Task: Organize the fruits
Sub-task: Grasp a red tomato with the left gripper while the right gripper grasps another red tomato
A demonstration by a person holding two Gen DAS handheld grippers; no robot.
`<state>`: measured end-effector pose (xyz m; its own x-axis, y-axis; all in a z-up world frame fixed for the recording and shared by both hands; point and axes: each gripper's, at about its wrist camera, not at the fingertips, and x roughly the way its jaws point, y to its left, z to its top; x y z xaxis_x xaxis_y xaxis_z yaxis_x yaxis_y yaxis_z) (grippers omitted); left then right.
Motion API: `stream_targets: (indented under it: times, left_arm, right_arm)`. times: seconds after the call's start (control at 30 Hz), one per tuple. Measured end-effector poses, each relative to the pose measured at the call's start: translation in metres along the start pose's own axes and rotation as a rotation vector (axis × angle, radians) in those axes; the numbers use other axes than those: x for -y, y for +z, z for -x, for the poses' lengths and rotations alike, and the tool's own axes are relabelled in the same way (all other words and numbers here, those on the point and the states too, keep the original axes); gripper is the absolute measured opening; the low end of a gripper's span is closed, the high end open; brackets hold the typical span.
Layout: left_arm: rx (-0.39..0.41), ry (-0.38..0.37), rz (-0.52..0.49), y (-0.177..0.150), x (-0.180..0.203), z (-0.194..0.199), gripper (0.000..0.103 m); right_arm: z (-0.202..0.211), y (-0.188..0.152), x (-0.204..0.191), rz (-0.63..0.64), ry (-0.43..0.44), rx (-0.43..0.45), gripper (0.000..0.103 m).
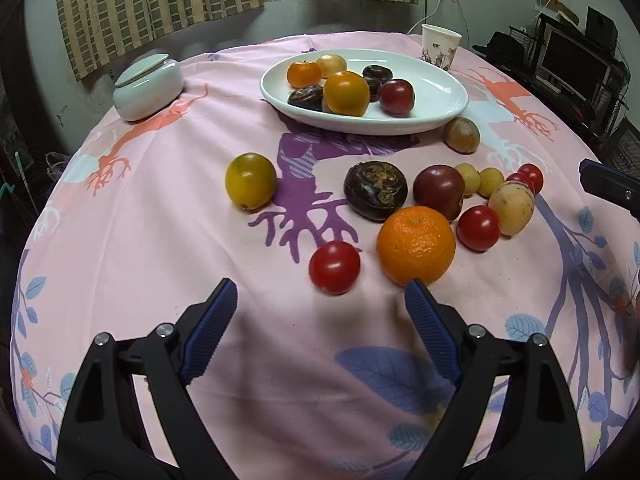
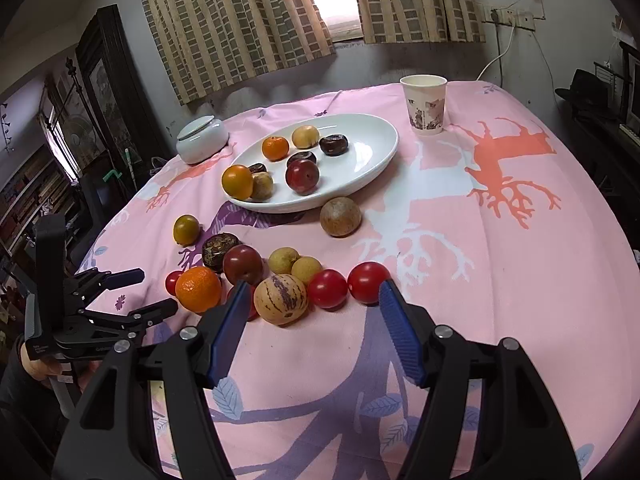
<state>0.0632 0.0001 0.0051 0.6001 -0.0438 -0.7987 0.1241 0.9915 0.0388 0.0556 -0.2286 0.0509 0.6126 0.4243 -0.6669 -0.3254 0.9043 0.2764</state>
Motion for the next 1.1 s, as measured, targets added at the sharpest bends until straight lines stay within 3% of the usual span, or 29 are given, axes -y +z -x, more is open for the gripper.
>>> stream_targets:
  times: [0.1,0.13,0.2,0.23,0.43,0.8,0.83,0.87,1.1]
  left_arm:
    - [0.023,-0.012,0.016,0.002,0.002,-0.001,0.087]
    - [0.029,-0.020,0.020,0.002,0.003,-0.001,0.082]
    - [0.025,-0.067,0.028,0.003,0.005,-0.001,0.063]
    - [0.019,-0.086,0.028,0.003,0.007,-0.002,0.044]
    - [-0.006,-0.027,0.001,-0.002,0.007,-0.012,0.044]
    - [-0.010,-0.055,0.046,0.005,-0.006,-0.024,0.044]
    - [-0.005,-0.055,0.049,0.006,-0.006,-0.025,0.041]
    - [0.004,-0.059,0.049,0.005,-0.006,-0.024,0.027]
    - [0.044,-0.086,0.069,0.005,-0.008,-0.011,0.027]
  right_arm:
    - [0.000,-0.001,0.000,-0.004,0.005,-0.004,0.067]
    - [0.000,-0.001,0.000,-0.003,0.005,-0.005,0.067]
    - [0.000,0.000,0.001,-0.005,0.006,-0.008,0.067]
    - [0.000,0.000,0.001,-0.005,0.005,-0.007,0.067]
    - [-0.003,0.000,0.002,-0.008,-0.003,-0.018,0.067]
    - [-0.007,-0.002,0.002,-0.003,-0.013,-0.031,0.067]
    - [-0.007,-0.002,0.002,-0.001,-0.014,-0.033,0.067]
    - [-0.008,-0.002,0.002,0.000,-0.014,-0.035,0.067]
    - [-0.010,-0.005,-0.003,0.041,-0.029,-0.043,0.067]
